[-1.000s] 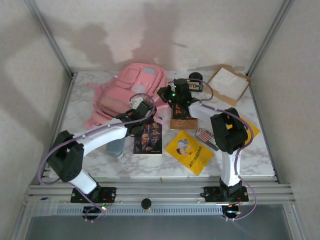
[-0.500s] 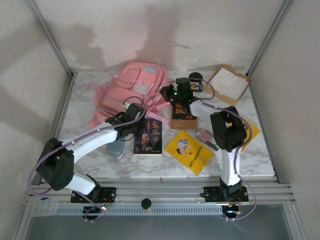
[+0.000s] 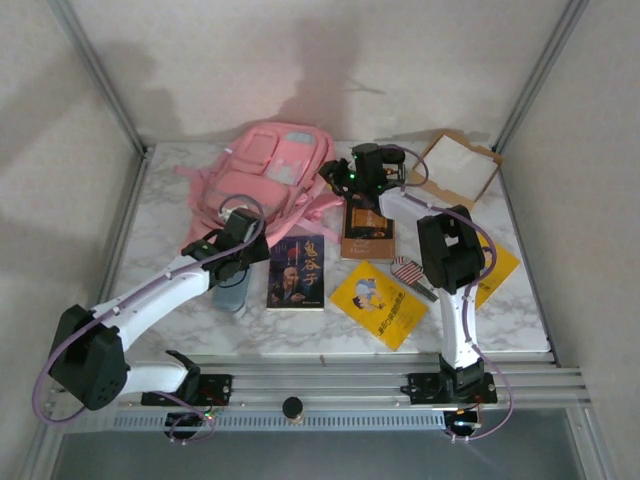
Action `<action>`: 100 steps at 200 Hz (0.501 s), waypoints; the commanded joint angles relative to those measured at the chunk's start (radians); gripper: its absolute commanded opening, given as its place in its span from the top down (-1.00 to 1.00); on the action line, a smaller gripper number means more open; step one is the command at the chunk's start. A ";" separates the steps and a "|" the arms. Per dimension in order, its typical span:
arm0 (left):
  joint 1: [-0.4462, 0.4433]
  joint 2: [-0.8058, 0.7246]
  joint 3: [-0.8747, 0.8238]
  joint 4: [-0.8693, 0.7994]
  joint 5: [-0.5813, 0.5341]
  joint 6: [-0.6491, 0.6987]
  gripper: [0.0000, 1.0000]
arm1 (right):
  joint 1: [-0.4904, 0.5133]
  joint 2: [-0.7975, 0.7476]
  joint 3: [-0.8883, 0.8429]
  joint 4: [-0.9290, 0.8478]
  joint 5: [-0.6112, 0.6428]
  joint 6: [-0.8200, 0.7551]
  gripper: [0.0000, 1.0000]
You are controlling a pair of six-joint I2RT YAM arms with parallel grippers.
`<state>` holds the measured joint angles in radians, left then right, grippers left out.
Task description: Pack books, pencil case, and school supplies into a backpack
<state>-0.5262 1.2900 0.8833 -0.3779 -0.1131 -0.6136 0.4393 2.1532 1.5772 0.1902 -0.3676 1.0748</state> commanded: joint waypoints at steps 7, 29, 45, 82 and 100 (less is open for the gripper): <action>-0.003 0.019 0.032 0.110 0.120 -0.022 1.00 | 0.011 -0.050 0.019 -0.021 -0.009 -0.065 0.14; -0.009 0.059 0.101 0.117 0.121 -0.005 1.00 | 0.031 -0.147 -0.093 -0.022 -0.023 -0.061 -0.05; -0.014 0.068 0.131 0.124 0.120 0.003 1.00 | 0.066 -0.212 -0.119 -0.123 0.034 -0.109 -0.21; -0.027 0.084 0.144 0.132 0.126 0.011 1.00 | 0.111 -0.321 -0.288 -0.097 0.058 0.011 -0.40; -0.036 0.090 0.151 0.134 0.126 0.012 1.00 | 0.176 -0.324 -0.329 -0.067 0.054 0.078 -0.45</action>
<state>-0.5453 1.3689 0.9993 -0.2722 -0.0109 -0.6197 0.5488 1.8355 1.3098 0.0925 -0.3317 1.0599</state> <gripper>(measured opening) 0.040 0.712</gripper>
